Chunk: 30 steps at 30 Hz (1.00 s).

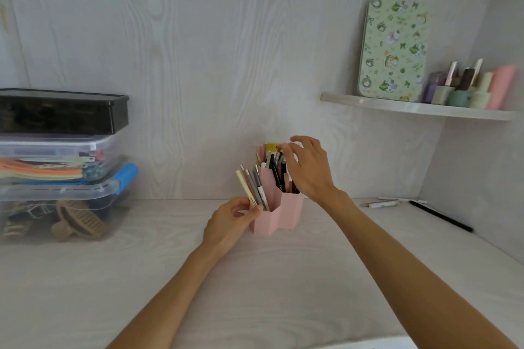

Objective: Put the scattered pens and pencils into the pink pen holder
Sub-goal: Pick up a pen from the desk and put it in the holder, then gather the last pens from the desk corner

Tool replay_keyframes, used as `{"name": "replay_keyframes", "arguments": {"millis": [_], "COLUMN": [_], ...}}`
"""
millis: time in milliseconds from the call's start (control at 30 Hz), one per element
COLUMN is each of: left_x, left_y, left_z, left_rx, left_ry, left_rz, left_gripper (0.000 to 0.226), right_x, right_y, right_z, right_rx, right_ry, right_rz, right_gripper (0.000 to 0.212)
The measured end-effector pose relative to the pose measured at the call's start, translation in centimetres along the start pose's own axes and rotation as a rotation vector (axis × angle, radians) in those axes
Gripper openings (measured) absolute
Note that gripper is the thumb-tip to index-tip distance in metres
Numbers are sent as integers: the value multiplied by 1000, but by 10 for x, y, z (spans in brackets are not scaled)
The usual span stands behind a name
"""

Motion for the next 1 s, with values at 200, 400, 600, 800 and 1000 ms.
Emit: {"name": "replay_keyframes", "arguments": {"millis": [200,400,600,800,1000], "left_x": [54,18,136,274,318], "left_y": [0,31,52,15,-11], "left_z": [-15,-73,-162,-134,-114], "left_rx": [-13,311,667,414,339], "left_ry": [-65,-10,-22,-367,-590], "left_rz": [-28,-580,-200,235,287], "left_gripper": [36,28,7,46,53], "right_x": [-20,-64,-66,-76,-93], "right_y": [19,66,90,111,116], "right_z": [-68,-145,-216,-309,-355], "right_rx": [124,256,328,581,711], "right_ry": [18,-85,129,559,541], "right_rz": [46,-45,106,335,213], "right_gripper": [39,40,30,54,54]}}
Point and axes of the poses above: each hand's wrist, its own y-axis away from the middle knuckle, its own x-axis out of the palm, z = x × y, the point moved 10 cm from there along -y, towards the middle knuckle, and after that the axes turned 7 degrees about -z, right-handed, at the moved point
